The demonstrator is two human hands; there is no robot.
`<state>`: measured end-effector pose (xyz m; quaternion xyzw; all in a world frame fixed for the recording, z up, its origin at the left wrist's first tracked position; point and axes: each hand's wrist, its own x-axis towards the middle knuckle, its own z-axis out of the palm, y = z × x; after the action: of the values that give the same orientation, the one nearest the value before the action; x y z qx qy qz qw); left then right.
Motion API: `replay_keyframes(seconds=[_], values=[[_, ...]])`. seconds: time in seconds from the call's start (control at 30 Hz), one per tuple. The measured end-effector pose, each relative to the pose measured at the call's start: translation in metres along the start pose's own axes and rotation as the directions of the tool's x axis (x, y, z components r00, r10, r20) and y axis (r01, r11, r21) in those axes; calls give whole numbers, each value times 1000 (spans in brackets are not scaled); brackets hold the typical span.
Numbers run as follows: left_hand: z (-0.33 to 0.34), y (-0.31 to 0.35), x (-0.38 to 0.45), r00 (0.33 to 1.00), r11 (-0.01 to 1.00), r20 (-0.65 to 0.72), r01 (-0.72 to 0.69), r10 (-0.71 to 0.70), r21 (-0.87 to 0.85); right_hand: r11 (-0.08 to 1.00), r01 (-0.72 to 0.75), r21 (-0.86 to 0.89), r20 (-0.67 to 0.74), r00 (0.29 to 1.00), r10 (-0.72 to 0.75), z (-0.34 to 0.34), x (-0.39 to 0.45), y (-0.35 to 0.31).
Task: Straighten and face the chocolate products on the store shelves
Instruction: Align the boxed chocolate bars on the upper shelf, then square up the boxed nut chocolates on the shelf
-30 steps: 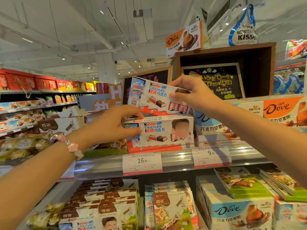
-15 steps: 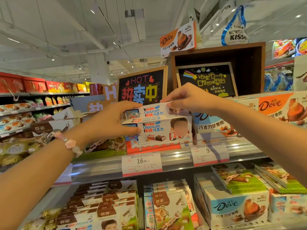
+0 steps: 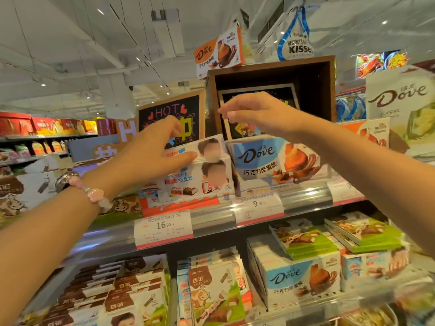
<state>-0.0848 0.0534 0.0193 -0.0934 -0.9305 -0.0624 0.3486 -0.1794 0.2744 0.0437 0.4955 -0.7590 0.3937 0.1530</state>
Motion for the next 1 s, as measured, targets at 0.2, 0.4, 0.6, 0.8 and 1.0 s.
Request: replay_keyframes(seconds=[0.2,0.4,0.6,0.8,1.0], values=[[26,61,42,994,986,-40,-105,101,-132,999,-30,-35,32,999,31,-58,-31,39],[62,106,84,978,999,206,6,-16,45,916,23,-401,173,984,51,-101,-48,90],[68,112,93,975,989,200,69,-95,133,907,116,-404,192,981,-39,-104,-49,122],[53,127,99,967,983,197,137,-159,124,942,184,-282,146,978,-147,-107,-45,127],[21,147,103,976,978,62,209,-209,1,957,248,-152,4,968,-250,-120,-37,108]])
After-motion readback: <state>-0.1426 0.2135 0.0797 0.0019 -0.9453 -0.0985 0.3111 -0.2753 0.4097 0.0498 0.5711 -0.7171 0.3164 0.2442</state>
